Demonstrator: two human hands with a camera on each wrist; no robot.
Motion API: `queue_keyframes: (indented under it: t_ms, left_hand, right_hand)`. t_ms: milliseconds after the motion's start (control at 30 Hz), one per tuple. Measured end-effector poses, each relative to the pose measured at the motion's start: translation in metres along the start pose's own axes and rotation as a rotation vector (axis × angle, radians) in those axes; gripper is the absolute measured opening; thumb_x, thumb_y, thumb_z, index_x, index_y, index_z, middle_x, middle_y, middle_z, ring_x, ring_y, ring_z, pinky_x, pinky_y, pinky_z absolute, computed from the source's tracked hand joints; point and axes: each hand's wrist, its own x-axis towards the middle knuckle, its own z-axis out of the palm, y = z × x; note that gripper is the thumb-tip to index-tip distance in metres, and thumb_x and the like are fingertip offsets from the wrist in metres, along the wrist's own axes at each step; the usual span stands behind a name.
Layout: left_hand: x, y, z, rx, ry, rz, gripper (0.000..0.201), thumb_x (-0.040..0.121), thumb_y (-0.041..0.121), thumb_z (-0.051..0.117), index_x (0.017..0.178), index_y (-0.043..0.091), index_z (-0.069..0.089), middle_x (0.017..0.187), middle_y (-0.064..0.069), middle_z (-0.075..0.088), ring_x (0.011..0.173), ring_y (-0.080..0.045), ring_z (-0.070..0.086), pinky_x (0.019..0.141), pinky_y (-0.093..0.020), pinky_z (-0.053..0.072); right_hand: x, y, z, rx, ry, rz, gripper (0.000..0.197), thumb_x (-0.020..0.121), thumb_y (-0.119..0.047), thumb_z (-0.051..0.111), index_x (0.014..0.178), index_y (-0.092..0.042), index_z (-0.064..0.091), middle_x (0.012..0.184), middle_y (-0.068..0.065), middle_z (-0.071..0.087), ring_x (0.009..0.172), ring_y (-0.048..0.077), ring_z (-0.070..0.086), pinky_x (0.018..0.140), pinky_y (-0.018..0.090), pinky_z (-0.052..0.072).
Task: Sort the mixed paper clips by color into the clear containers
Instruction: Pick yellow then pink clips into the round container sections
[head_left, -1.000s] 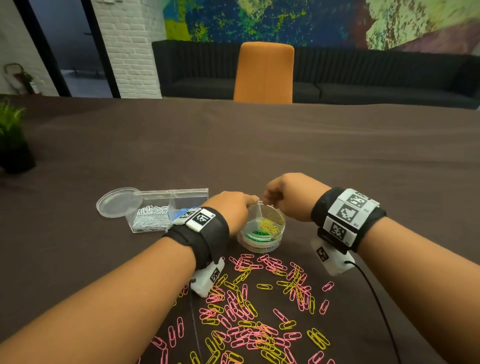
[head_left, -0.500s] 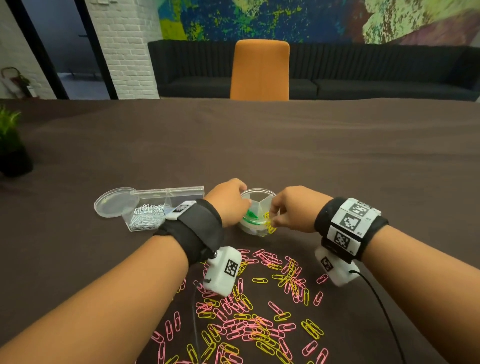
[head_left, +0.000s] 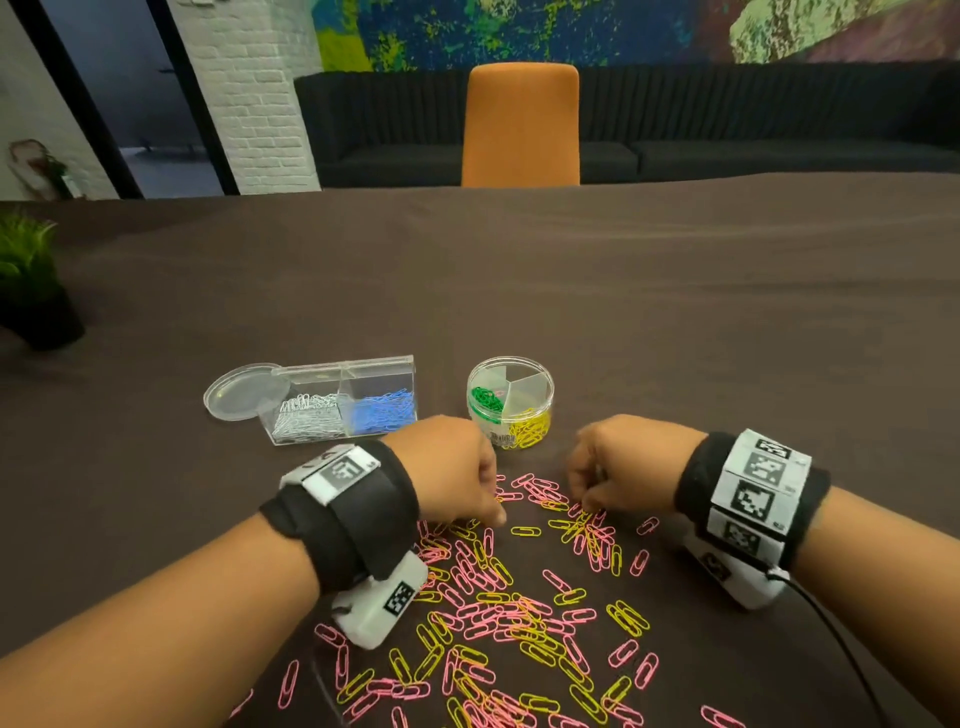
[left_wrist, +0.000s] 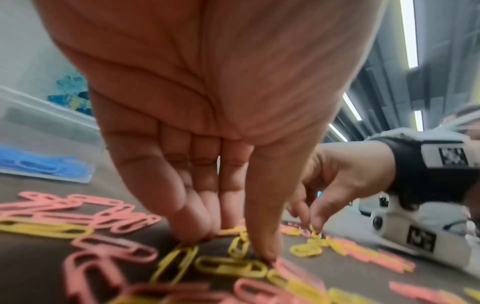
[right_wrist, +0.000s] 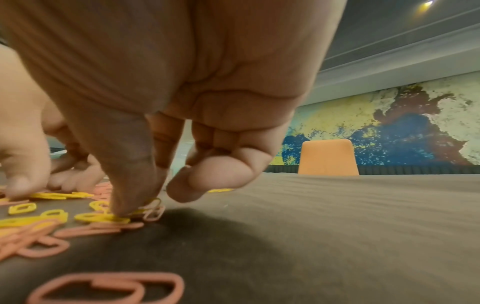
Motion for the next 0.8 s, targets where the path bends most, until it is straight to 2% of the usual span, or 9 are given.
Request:
queue_keyframes:
  t_ms: [67, 167, 233, 300, 400, 500, 567, 633, 800]
  left_hand:
    - [0.000, 0.000, 0.007, 0.021, -0.003, -0.009, 0.025, 0.078, 0.045, 0.078, 0.091, 0.024, 0.071, 0.085, 0.009, 0.070, 0.079, -0.009, 0.063, 0.071, -0.027, 0.051]
    - [0.000, -0.004, 0.010, 0.020, 0.027, -0.015, 0.008, 0.084, 0.027, 0.072, 0.091, 0.022, 0.072, 0.087, 0.008, 0.070, 0.083, -0.011, 0.063, 0.069, -0.023, 0.047]
    - [-0.002, -0.008, 0.010, -0.015, 0.030, -0.016, 0.009, 0.087, 0.018, 0.065, 0.091, 0.023, 0.071, 0.086, 0.009, 0.069, 0.083, -0.010, 0.063, 0.069, -0.022, 0.048]
    - [-0.005, -0.011, 0.010, -0.067, 0.026, -0.023, 0.015, 0.087, 0.015, 0.061, 0.092, 0.026, 0.069, 0.082, 0.012, 0.065, 0.084, -0.010, 0.064, 0.074, -0.023, 0.051]
    - [-0.009, -0.016, 0.011, -0.154, 0.065, -0.026, 0.016, 0.088, 0.015, 0.062, 0.095, 0.028, 0.067, 0.084, 0.010, 0.068, 0.085, -0.010, 0.066, 0.080, -0.027, 0.055]
    - [-0.012, -0.018, 0.009, -0.174, 0.107, -0.065, 0.002, 0.087, 0.024, 0.071, 0.089, 0.024, 0.071, 0.082, 0.010, 0.069, 0.082, -0.009, 0.066, 0.077, -0.027, 0.055]
    - [-0.014, -0.016, 0.010, -0.125, 0.075, -0.082, 0.014, 0.082, 0.036, 0.077, 0.086, 0.023, 0.072, 0.080, 0.010, 0.069, 0.078, -0.009, 0.065, 0.072, -0.026, 0.053]
    - [-0.013, -0.013, 0.013, -0.056, 0.046, -0.088, 0.021, 0.079, 0.042, 0.078, 0.086, 0.023, 0.072, 0.081, 0.008, 0.070, 0.078, -0.009, 0.065, 0.072, -0.028, 0.054]
    - [-0.011, -0.005, 0.018, 0.056, 0.010, -0.067, 0.016, 0.089, 0.032, 0.067, 0.081, 0.019, 0.067, 0.087, 0.001, 0.073, 0.086, -0.018, 0.067, 0.078, -0.033, 0.055]
  right_hand:
    - [-0.004, 0.001, 0.000, 0.013, 0.012, -0.001, 0.007, 0.086, -0.022, 0.065, 0.083, -0.027, 0.069, 0.092, -0.008, 0.063, 0.084, 0.009, 0.060, 0.079, 0.034, 0.054]
    - [-0.013, 0.004, 0.000, 0.086, 0.089, -0.003, 0.008, 0.089, -0.022, 0.062, 0.083, -0.026, 0.064, 0.089, -0.009, 0.064, 0.086, 0.009, 0.061, 0.081, 0.032, 0.054]
    - [-0.019, 0.006, 0.001, 0.179, 0.127, 0.003, 0.007, 0.090, -0.020, 0.060, 0.085, -0.025, 0.060, 0.086, -0.007, 0.068, 0.080, 0.009, 0.064, 0.077, 0.031, 0.055]
    - [-0.023, 0.005, 0.001, 0.308, 0.103, 0.014, 0.015, 0.092, -0.012, 0.054, 0.090, -0.027, 0.057, 0.083, -0.004, 0.072, 0.069, 0.009, 0.068, 0.071, 0.031, 0.058]
    - [-0.025, 0.003, 0.000, 0.323, 0.084, 0.044, 0.026, 0.091, -0.004, 0.045, 0.095, -0.027, 0.056, 0.082, -0.001, 0.071, 0.062, 0.008, 0.065, 0.067, 0.029, 0.057]
    - [-0.021, -0.001, 0.001, 0.210, 0.045, 0.090, 0.015, 0.093, -0.013, 0.046, 0.084, -0.020, 0.055, 0.082, -0.001, 0.060, 0.071, 0.013, 0.053, 0.066, 0.029, 0.046]
    - [-0.017, -0.004, 0.006, 0.139, 0.016, 0.105, 0.014, 0.094, -0.022, 0.049, 0.082, -0.023, 0.055, 0.080, -0.006, 0.058, 0.073, 0.012, 0.052, 0.065, 0.025, 0.043]
    - [-0.015, -0.010, 0.010, 0.086, 0.021, 0.100, 0.010, 0.092, -0.026, 0.054, 0.085, -0.025, 0.060, 0.083, -0.007, 0.061, 0.075, 0.012, 0.055, 0.066, 0.023, 0.044]
    - [-0.011, -0.022, 0.011, -0.023, -0.014, 0.074, 0.008, 0.091, -0.023, 0.058, 0.089, -0.020, 0.065, 0.083, -0.005, 0.061, 0.075, 0.014, 0.054, 0.058, 0.018, 0.039]
